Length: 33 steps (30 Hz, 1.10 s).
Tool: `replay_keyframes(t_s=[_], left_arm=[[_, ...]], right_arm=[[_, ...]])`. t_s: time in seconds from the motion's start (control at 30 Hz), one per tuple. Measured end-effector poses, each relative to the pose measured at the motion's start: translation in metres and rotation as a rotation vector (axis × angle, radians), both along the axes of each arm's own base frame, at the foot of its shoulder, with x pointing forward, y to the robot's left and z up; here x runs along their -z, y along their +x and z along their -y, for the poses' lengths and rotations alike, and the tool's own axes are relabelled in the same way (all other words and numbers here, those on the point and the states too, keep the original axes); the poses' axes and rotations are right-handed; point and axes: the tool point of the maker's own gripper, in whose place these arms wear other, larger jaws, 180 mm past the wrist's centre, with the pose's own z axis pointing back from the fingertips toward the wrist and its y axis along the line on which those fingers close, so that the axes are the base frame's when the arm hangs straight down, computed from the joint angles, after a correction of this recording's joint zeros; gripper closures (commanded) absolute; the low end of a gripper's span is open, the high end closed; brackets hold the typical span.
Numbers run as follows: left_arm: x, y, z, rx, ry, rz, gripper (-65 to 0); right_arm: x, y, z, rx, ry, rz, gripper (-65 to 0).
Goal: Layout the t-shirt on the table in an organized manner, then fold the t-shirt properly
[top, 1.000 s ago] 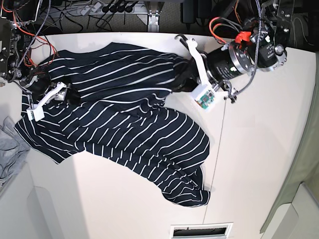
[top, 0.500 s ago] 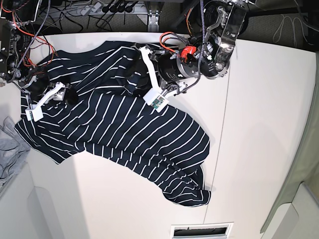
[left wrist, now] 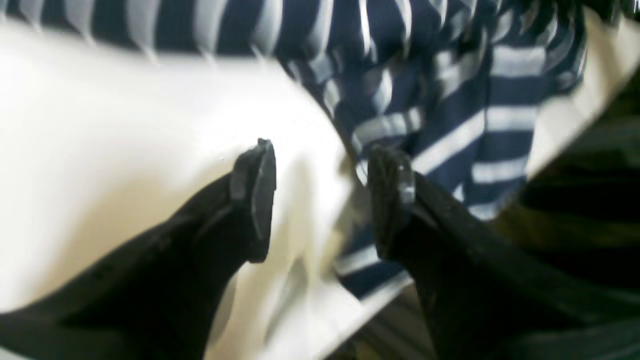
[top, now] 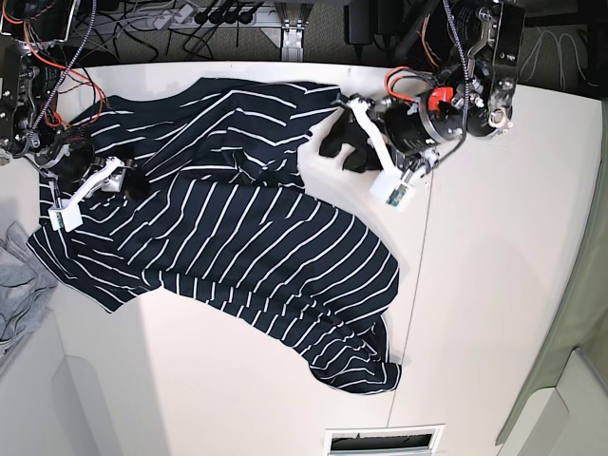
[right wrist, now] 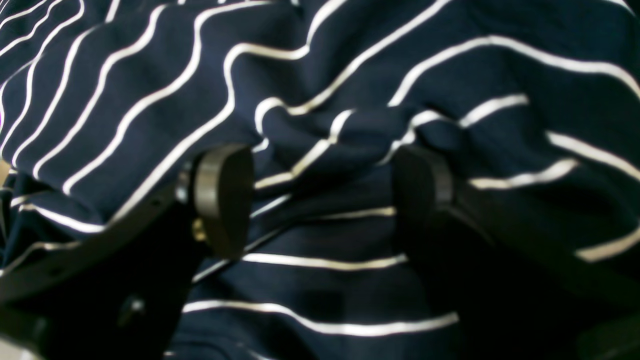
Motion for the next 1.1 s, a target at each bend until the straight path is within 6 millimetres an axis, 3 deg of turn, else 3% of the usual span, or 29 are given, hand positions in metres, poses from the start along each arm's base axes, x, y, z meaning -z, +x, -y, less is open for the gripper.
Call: replay_keyframes(t_s=[0.17, 0.3, 0.37, 0.5, 0.53, 0.57, 0.63, 0.67, 0.8, 0.9, 1.1], left_arm=[[0.023, -0.016, 0.006, 0.019, -0.06, -0.087, -32.1], [0.029, -0.029, 0.017, 0.059, -0.104, -0.121, -35.1], [0.029, -0.035, 0.026, 0.1, -0.106, -0.131, -37.9], [0.031, -0.05, 0.051, 0.197, -0.093, -0.128, -37.4], [0.035, -0.05, 0.054, 0.192, -0.061, -0.12, -34.7], [0.04, -0.05, 0.054, 0.194, -0.02, -0.112, -27.9], [0.045, -0.048, 0.056, 0.196, 0.036, -0.088, -7.0], [0.046, -0.047, 0.055, 0.195, 0.044, -0.088, 0.0], [0.043, -0.04, 0.047, 0.186, 0.063, -0.084, 0.0], [0.022, -0.024, 0.032, 0.146, 0.073, -0.051, 0.0], [-0.049, 0.013, -0.017, 0.036, 0.117, 0.155, 0.0]], right_arm=[[0.0, 0.0, 0.0, 0.0, 0.0, 0.0, -43.2], [0.0, 0.0, 0.0, 0.0, 0.0, 0.0, -43.2], [0.0, 0.0, 0.0, 0.0, 0.0, 0.0, -43.2], [0.0, 0.0, 0.0, 0.0, 0.0, 0.0, -43.2], [0.0, 0.0, 0.0, 0.0, 0.0, 0.0, -43.2], [0.0, 0.0, 0.0, 0.0, 0.0, 0.0, -43.2], [0.0, 0.0, 0.0, 0.0, 0.0, 0.0, -43.2], [0.0, 0.0, 0.0, 0.0, 0.0, 0.0, -43.2], [0.0, 0.0, 0.0, 0.0, -0.001, 0.0, -43.2], [0.0, 0.0, 0.0, 0.0, 0.0, 0.0, -43.2], [-0.001, 0.001, 0.0, 0.002, 0.004, 0.004, -43.2]])
